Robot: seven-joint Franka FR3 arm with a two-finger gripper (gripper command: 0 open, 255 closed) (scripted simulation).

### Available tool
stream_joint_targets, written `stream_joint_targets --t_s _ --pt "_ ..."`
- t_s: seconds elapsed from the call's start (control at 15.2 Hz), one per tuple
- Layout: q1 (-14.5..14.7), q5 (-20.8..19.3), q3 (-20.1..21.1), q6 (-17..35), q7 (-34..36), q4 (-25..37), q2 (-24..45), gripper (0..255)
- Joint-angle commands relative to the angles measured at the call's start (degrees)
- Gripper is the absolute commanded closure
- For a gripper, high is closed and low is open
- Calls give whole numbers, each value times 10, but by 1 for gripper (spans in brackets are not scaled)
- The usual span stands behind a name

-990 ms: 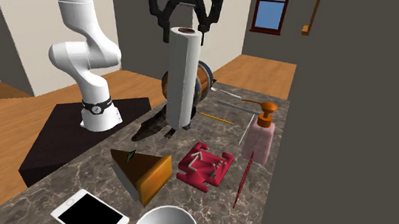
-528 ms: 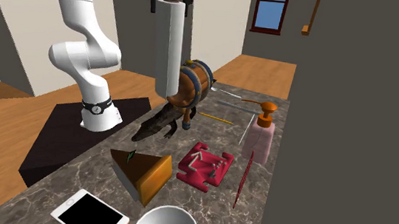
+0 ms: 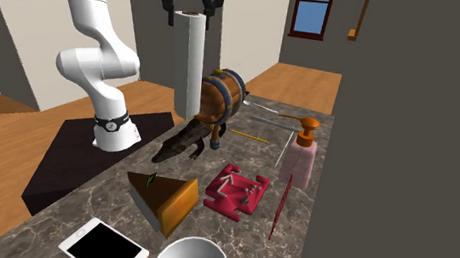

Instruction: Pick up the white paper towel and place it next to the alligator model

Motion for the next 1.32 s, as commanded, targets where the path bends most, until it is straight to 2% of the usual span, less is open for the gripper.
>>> stream_joint_targets --t_s 0.0,1.25 --pt "1 2 -1 16 0 -24 -8 255" --pt "7 12 0 163 5 -199 -37 255"
